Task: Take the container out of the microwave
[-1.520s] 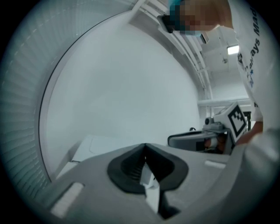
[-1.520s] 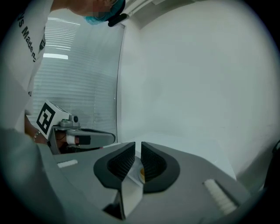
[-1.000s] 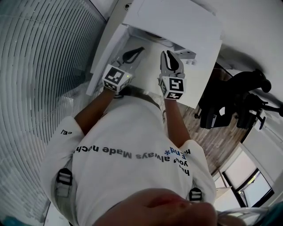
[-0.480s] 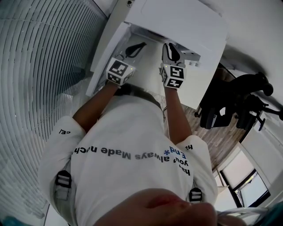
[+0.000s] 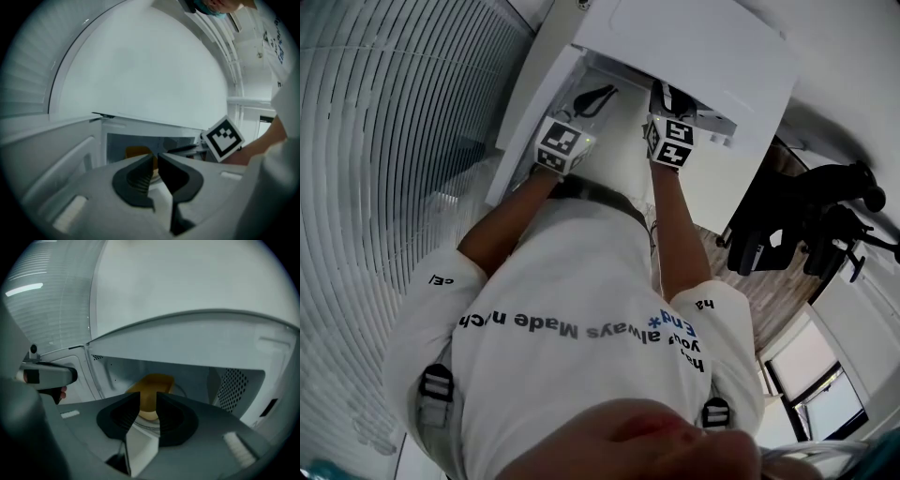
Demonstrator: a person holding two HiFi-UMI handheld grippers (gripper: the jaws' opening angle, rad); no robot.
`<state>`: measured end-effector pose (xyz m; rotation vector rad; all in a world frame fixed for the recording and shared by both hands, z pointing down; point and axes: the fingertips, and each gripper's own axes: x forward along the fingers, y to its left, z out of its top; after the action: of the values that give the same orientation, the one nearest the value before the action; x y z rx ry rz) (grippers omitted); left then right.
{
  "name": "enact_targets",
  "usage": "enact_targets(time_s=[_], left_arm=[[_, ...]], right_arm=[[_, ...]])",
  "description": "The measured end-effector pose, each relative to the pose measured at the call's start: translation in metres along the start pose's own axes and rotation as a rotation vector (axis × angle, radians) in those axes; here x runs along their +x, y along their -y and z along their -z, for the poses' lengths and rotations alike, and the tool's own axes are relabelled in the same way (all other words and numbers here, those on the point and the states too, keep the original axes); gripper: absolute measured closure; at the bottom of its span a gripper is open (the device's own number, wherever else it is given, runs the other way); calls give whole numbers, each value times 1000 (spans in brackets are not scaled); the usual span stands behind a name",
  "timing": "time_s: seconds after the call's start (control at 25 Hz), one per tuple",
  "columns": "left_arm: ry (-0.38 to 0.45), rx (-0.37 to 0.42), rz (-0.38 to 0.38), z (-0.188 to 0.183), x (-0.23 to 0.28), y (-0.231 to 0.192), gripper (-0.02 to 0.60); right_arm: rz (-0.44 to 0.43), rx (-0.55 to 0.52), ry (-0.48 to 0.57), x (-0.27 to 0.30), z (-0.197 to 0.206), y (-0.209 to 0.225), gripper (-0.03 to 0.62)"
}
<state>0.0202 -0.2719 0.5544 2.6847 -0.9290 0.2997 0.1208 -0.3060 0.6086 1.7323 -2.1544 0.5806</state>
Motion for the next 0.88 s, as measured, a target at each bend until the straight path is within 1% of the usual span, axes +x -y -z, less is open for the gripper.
enact_targets(time_s=[0.32,0.88], left_arm=[[-13,-11,-8,11,6,-11,546],[-30,-33,-7,21,0,-16,546]], right_arm=[[35,37,-22,26,14,12,467],[87,55,-78,63,25,26,457]])
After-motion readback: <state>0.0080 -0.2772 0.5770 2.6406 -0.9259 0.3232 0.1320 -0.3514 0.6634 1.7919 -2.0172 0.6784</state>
